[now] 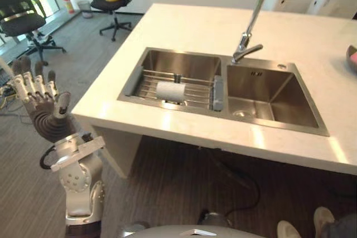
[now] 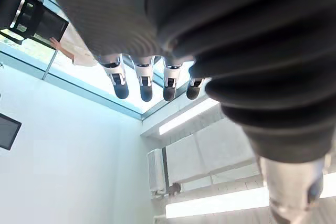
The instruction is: Walk over to the sink, pick up the cup, carry it to the dishwasher, place the cup inside the dishwasher, then close the dishwasher door
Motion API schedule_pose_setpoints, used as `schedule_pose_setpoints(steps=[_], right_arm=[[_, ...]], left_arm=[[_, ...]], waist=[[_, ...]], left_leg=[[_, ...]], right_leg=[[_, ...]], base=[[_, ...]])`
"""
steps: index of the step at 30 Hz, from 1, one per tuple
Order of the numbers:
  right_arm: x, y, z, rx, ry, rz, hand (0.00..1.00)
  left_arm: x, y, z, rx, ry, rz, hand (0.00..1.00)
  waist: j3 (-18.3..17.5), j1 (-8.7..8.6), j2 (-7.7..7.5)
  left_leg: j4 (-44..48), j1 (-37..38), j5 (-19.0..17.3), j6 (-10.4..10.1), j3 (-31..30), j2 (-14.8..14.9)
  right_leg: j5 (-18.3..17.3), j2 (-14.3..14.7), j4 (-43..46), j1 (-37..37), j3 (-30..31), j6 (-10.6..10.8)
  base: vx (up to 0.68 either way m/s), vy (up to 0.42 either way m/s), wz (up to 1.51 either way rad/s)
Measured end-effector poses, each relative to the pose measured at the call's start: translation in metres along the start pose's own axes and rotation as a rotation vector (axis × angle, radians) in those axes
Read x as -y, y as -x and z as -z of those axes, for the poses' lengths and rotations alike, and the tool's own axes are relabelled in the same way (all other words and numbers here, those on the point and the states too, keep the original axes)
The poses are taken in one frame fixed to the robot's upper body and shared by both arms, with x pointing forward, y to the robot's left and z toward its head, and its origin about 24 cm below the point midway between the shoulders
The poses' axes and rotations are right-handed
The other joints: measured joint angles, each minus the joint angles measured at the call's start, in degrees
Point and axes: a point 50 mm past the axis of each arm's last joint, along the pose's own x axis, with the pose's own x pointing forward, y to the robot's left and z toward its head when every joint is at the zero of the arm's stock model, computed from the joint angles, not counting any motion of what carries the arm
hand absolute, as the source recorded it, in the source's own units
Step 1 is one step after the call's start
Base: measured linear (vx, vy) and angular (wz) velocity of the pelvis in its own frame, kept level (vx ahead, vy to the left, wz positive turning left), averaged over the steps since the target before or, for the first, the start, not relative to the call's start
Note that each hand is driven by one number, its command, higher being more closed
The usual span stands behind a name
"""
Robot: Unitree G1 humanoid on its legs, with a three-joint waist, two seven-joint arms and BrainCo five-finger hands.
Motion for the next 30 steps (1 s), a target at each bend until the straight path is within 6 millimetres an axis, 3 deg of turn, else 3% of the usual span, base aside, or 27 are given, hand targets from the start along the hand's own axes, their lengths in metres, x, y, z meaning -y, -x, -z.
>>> schedule_pose_setpoints(steps=[2, 5, 6, 9, 10, 11, 13, 14, 15, 16, 17, 21, 22, 26, 30], right_arm=[[0.000, 0.000, -0.003, -0.009, -0.013, -0.008, 0.00], [0.000, -0.001, 0.002, -0.046, -0.028, -0.020, 0.00], [-0.001, -0.001, 0.004, -0.057, -0.031, -0.024, 0.00], [0.001, 0.000, 0.008, -0.085, -0.039, -0.021, 0.00], [0.001, 0.000, 0.011, -0.098, -0.043, -0.019, 0.00], [0.005, 0.001, 0.009, -0.103, -0.041, -0.010, 0.00], [0.010, 0.002, 0.003, -0.094, -0.022, -0.010, 0.00], [0.012, 0.003, 0.000, -0.087, -0.012, -0.012, 0.00], [0.016, 0.004, -0.006, -0.069, 0.006, -0.005, 0.00], [0.020, 0.006, -0.012, -0.044, 0.017, -0.001, 0.00], [0.021, 0.007, -0.014, -0.037, 0.018, -0.001, 0.00], [0.014, 0.006, 0.013, -0.071, -0.019, -0.032, 0.00], [0.018, 0.008, 0.019, -0.078, -0.028, -0.027, 0.00], [0.029, 0.012, 0.023, -0.080, -0.045, -0.007, 0.00], [0.037, 0.015, 0.022, -0.041, -0.087, 0.004, 0.00]], left_arm=[[0.006, -0.003, 0.003, -0.018, -0.024, 0.020, 0.00], [0.010, -0.004, 0.006, -0.046, -0.030, 0.033, 0.00], [0.011, -0.003, 0.007, -0.060, -0.030, 0.036, 0.00], [0.017, 0.003, 0.017, -0.102, -0.067, 0.081, 0.00], [0.015, 0.004, 0.018, -0.112, -0.075, 0.081, 0.00], [0.014, 0.005, 0.018, -0.117, -0.079, 0.085, 0.00], [0.014, 0.005, 0.015, -0.107, -0.077, 0.108, 0.00], [0.014, 0.005, 0.012, -0.100, -0.078, 0.116, 0.00], [0.014, 0.005, 0.009, -0.095, -0.067, 0.122, 0.00], [0.012, 0.004, 0.008, -0.101, -0.046, 0.126, 0.00], [0.009, 0.003, 0.008, -0.110, -0.047, 0.123, 0.00], [-0.004, -0.005, 0.007, -0.122, -0.053, 0.113, 0.00], [-0.001, -0.005, 0.007, -0.124, -0.051, 0.135, 0.00], [0.010, 0.001, 0.016, -0.173, -0.025, 0.207, 0.00], [0.022, 0.009, 0.030, -0.245, 0.000, 0.307, 0.00]], waist=[[-0.5, -0.04, 0.65], [-0.6, 0.11, 0.00], [-0.4, 0.11, -0.31], [2.2, -0.07, -1.84], [2.8, 0.10, -2.35], [3.1, 0.35, -1.86], [3.9, 1.03, -0.54], [3.9, 1.32, 0.16], [3.6, 1.73, 1.94], [3.5, 1.68, 3.95], [3.2, 1.64, 4.24], [1.1, -0.19, -1.30], [0.6, -0.72, -1.88], [-0.8, -1.98, -1.04], [-1.6, -3.00, 0.87]], left_leg=[[-3.1, 0.9, 2.7, 0.9, -0.1, 0.7], [-2.1, 0.8, 6.0, 2.0, 0.0, 0.1], [0.9, -0.5, 6.1, 2.1, 0.0, -0.3], [20.9, -9.6, 6.3, 1.2, -0.1, 0.0], [21.8, -10.1, 4.2, 1.4, 0.0, -0.1], [18.8, -10.8, 0.6, 1.5, 0.1, -0.8], [11.4, -11.4, 1.1, 1.6, -0.1, -1.8], [7.9, -11.5, 2.7, 1.1, -0.1, -1.7], [3.5, -11.3, 3.8, 0.9, 0.1, -0.3], [3.6, -11.3, 7.3, 0.1, 1.2, 1.9], [3.8, -11.0, 8.7, 0.2, 2.1, 2.0], [-5.0, -6.9, 10.3, 0.8, 6.9, -2.8], [-8.0, -5.9, 11.8, 0.7, 7.9, -3.4], [-10.8, -5.4, 14.2, 1.0, 7.8, -4.0], [-12.5, -4.3, 15.1, 1.4, 7.9, -3.5]], right_leg=[[0.6, 1.6, -3.0, 0.8, -0.1, -0.5], [0.8, 1.9, -6.6, 2.5, 0.0, -0.6], [0.7, 1.6, -7.0, 3.0, -0.1, -0.6], [1.2, 1.0, -10.7, 8.3, 0.0, -1.2], [1.1, 0.7, -11.2, 9.1, 0.1, -1.3], [1.1, 0.2, -12.0, 10.7, 0.2, -1.3], [0.9, -0.7, -12.3, 11.9, 0.9, -0.9], [0.7, -1.0, -12.1, 11.7, 1.6, -0.6], [0.5, -0.2, -11.7, 11.6, 1.9, 0.4], [1.1, 1.1, -11.0, 11.9, 2.6, 2.1], [1.2, 1.0, -10.7, 12.0, 3.5, 2.7], [0.9, -4.3, -9.1, 9.5, 6.6, 5.3], [0.7, -5.0, -9.1, 9.2, 6.4, 5.7], [0.5, -5.2, -11.0, 9.0, 5.1, 6.0], [0.7, -4.3, -13.8, 10.7, 4.5, 6.2]], base=[[0.22, -0.187, -0.09], [0.11, -0.112, -0.03], [0.09, -0.086, 0.09], [0.06, -0.022, 0.26], [0.05, 0.041, 0.20], [0.03, 0.066, 0.00], [0.02, 0.107, -0.13], [0.01, 0.182, -0.46], [0.05, 0.265, -0.66], [0.08, 0.249, -0.69], [0.09, 0.276, -0.64], [0.12, 0.202, -0.30], [0.13, 0.078, 0.06], [0.15, 0.020, 0.11], [0.16, -0.036, 0.02]])
